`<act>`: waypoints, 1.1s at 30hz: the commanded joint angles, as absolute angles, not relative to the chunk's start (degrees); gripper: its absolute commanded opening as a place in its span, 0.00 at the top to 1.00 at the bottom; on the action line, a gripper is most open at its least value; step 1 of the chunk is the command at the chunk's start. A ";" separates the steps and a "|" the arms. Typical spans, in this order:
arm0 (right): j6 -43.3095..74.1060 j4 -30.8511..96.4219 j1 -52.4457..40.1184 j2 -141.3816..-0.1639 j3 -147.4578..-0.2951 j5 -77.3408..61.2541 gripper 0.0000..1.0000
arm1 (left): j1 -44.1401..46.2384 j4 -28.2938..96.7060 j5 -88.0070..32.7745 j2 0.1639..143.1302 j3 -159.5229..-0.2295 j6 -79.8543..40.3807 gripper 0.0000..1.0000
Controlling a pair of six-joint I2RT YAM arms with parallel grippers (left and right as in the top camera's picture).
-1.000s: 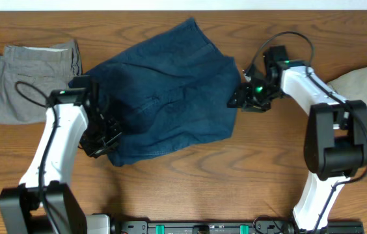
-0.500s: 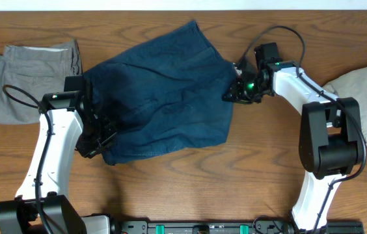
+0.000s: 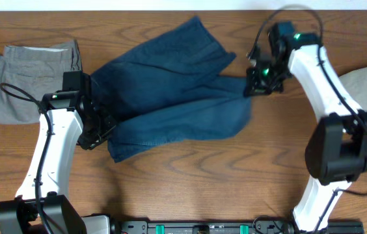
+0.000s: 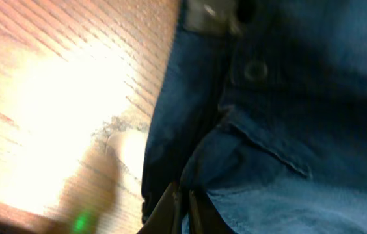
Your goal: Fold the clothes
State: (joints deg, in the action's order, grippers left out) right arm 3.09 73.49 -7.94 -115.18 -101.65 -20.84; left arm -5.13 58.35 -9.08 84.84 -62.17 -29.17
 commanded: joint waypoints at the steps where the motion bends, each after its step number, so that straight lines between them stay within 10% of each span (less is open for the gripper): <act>1: 0.25 77.52 -11.25 -111.74 -108.38 -13.41 0.73 | -5.39 58.08 -8.08 84.01 -62.26 -30.52 0.94; 10: 6.85 80.58 -12.69 -112.09 -103.22 3.20 0.61 | -5.39 58.19 -8.10 84.01 -62.26 -30.50 0.94; 33: 10.41 67.70 -11.31 -112.09 -65.58 -19.92 0.55 | -5.39 73.08 -8.05 84.01 -61.98 -28.93 0.94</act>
